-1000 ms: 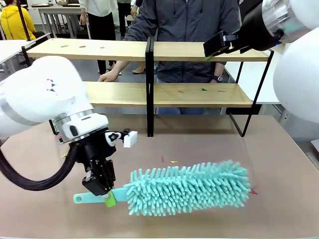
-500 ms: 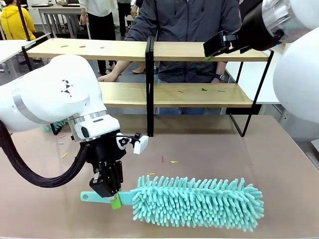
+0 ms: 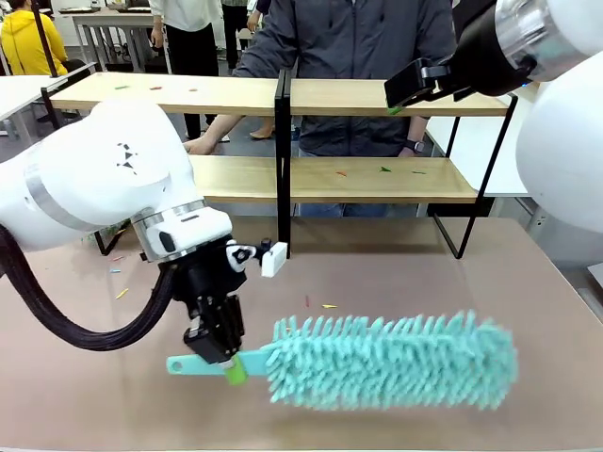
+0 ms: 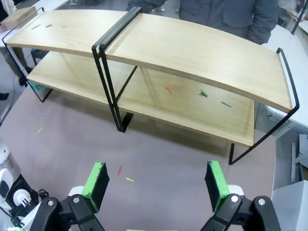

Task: Clean the shelves.
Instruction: Clean a randomly selected level of the Shelf with the Duster.

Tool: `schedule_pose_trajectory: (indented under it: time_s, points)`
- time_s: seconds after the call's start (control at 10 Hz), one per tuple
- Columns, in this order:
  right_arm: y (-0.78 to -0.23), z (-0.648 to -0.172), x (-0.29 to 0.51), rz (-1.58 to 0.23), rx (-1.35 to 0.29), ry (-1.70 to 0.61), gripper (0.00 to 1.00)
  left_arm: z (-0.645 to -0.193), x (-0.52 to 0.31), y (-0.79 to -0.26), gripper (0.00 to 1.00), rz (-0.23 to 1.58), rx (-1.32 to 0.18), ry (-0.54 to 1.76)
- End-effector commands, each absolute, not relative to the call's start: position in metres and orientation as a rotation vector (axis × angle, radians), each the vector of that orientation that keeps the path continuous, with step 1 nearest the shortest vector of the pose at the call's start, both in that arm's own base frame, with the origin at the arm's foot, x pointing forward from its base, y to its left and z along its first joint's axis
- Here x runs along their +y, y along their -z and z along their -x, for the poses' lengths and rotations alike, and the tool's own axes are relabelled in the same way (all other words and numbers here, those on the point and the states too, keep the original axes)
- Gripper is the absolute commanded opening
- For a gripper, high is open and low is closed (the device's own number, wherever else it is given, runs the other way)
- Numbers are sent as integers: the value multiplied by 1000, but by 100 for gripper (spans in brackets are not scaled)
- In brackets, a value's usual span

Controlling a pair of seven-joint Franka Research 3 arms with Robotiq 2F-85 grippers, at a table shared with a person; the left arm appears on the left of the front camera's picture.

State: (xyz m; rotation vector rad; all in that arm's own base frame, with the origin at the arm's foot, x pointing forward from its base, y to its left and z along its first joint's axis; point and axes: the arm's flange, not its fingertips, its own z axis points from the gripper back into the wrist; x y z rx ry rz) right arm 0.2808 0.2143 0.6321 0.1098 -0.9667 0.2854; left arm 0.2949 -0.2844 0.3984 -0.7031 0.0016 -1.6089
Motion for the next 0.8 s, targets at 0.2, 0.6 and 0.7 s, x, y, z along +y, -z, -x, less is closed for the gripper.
schedule_pose_trajectory:
  time_s: [0.2,0.6,0.7]
  points:
    - [-632,-281,214,-108,-970,-285,100,-295,-322,-399,13,693,1,1592]
    - [-632,-281,214,-108,-970,-285,100,-320,-264,-421,13,757,-71,1503]
    - [-632,-281,214,-108,-970,-285,100,-325,-247,-424,13,765,-73,1489]
